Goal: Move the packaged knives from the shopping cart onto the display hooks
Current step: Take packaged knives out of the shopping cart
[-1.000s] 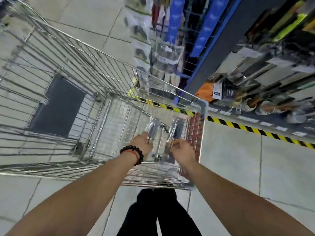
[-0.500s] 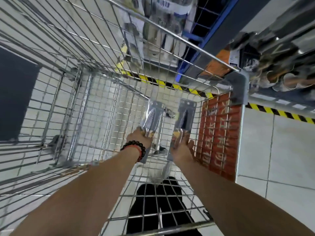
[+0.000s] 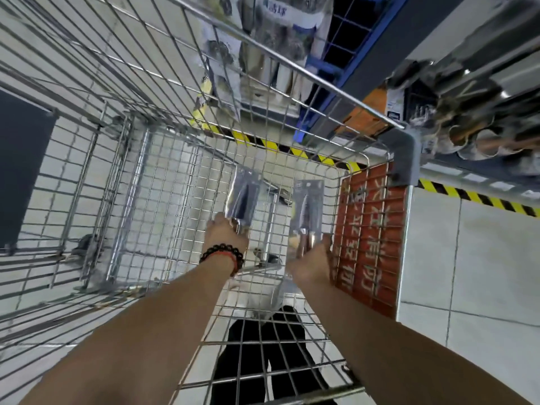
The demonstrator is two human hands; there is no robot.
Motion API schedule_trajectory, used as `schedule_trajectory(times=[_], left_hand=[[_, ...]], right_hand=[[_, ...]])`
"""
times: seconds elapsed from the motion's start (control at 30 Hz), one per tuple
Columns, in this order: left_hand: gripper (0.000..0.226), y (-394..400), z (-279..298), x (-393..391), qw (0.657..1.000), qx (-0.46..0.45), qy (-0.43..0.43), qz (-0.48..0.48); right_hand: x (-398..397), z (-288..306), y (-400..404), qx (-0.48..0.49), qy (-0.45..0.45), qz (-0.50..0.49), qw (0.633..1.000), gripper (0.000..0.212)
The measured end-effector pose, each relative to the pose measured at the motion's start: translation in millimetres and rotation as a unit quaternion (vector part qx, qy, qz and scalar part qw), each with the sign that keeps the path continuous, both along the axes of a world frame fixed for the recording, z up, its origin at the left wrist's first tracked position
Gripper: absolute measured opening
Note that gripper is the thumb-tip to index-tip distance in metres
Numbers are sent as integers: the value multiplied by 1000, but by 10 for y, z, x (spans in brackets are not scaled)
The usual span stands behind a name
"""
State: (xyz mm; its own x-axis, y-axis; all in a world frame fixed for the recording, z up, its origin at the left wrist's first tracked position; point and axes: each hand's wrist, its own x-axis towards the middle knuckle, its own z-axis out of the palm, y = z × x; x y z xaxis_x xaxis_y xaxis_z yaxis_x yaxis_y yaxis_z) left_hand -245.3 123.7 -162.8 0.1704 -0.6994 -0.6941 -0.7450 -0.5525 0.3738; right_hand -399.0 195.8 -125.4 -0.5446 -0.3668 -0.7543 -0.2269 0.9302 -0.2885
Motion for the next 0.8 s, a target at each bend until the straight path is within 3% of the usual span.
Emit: schedule_trajectory(times=[0.13,0.3,0.4,0.43,0.53,0.67,0.73,0.8], left_hand=[[51,-100,333,86,988,67,112,82],[63,-41,1062,298,974,83,169,124],[37,-15,1651,356,951,77,255,156],[40,-20,1879,341,947,68,274,156],[78,-79,2529,193,931,26,334,146],[32,-149,3358,-269,906,-17,409,111],[40,-145,3704,-568,898,-47,430,79],[69,-135,3913,-861,886,-62,456,63]], right_hand=[[-23,277,-54,10,-91,-54,994,57],[-3,996,35,-97,-175,-98,975,39],[21,1594,139,-183,-220,-149,946,44],[2,1753,168,-211,-227,-174,935,50],[-134,2369,187,-286,-232,-223,903,46],[-546,3166,281,-373,-195,-223,879,25],[-805,3507,345,-405,-162,-226,871,28],[-1070,3802,440,-432,-142,-211,865,41]])
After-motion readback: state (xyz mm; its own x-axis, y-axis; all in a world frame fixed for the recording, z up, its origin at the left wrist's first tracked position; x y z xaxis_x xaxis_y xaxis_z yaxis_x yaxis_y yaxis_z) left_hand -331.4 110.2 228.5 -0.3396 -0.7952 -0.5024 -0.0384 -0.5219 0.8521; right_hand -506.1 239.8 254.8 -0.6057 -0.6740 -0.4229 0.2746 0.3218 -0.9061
